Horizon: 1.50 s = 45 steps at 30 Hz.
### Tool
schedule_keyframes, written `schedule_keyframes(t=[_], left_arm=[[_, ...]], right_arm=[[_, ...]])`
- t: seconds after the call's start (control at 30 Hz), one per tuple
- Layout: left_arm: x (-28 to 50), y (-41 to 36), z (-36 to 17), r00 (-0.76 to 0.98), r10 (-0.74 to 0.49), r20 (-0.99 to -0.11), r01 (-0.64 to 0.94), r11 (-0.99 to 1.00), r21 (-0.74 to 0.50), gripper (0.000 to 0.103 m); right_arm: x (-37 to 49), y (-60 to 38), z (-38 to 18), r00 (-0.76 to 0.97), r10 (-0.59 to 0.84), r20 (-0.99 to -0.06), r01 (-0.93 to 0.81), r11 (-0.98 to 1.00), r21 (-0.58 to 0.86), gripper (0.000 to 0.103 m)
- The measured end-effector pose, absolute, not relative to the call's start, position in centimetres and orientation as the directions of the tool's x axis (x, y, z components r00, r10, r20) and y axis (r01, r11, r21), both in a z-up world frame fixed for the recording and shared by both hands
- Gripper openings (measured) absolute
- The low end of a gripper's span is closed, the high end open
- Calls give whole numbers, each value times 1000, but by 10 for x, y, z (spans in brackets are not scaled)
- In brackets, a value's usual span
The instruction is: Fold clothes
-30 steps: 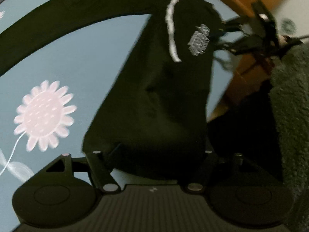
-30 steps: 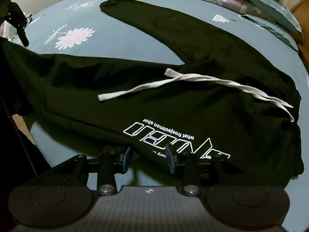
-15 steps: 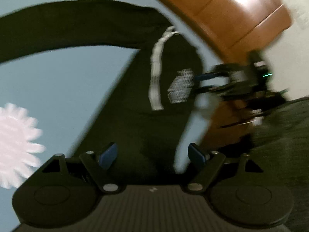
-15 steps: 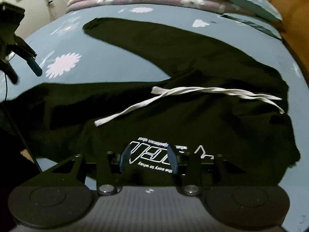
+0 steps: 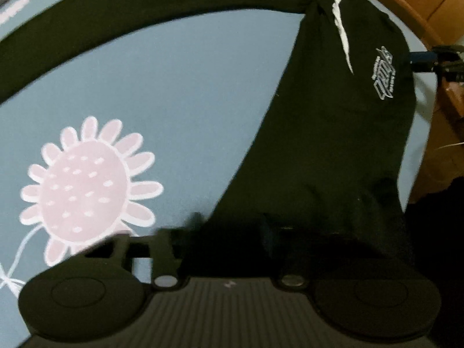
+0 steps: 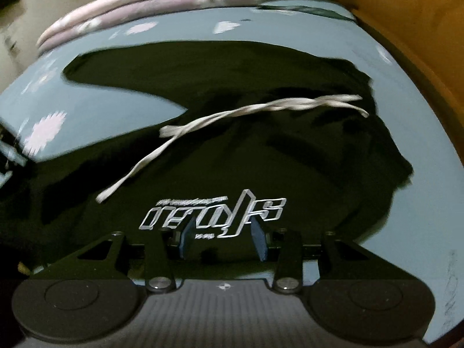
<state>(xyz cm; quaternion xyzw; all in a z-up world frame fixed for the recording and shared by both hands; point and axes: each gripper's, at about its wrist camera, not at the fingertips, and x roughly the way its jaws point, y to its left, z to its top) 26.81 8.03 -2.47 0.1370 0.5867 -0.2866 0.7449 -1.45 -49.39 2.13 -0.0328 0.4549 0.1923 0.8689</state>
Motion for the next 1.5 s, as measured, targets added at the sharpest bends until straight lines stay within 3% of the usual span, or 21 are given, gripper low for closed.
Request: schedule_keyframes(t=[0.2,0.4,0.53,0.57,0.63,0.73,0.9,1.03,1.23,1.37,1.5], left_arm=[[274,106,-1,272,-184,-945,464,885,-39,1],[281,106,0,299,-139,-944,434,901,5,1],[286,91,-9,289,-118,-950,413,910,13,1],[287,87,-11,287,-113,-951,406,914,14,1],[288,84,-13,285,-104,-953,395,918,18,1],[284,81,-7,296,-81,-952,392,919,44,2],[279,76,-7,295,-47,-954,369,927,68,4],[283,77,-9,295,-27,-955,334,939,76,10],[297,81,27,387,-33,-921,276,958,82,12],[316,56,44,427,-170,-888,302,953,-37,14],[346,-2,31,387,-348,-854,366,908,-204,17]], right_arm=[[2,-537,13,577,267,-772,-134,963,234,47],[19,-586,-4,636,83,-768,178,952,249,51],[29,-601,-23,642,107,-759,236,915,328,52],[31,-601,-25,649,111,-753,228,916,331,49],[36,-598,-27,648,119,-752,203,925,321,10],[38,-593,-22,645,114,-756,182,938,297,7],[36,-598,-20,624,100,-775,209,934,288,8],[34,-601,-10,634,68,-770,201,947,249,40],[30,-590,27,720,-32,-693,136,986,96,44],[51,-574,29,748,16,-663,38,997,66,44],[84,-559,2,718,54,-694,-15,998,62,44]])
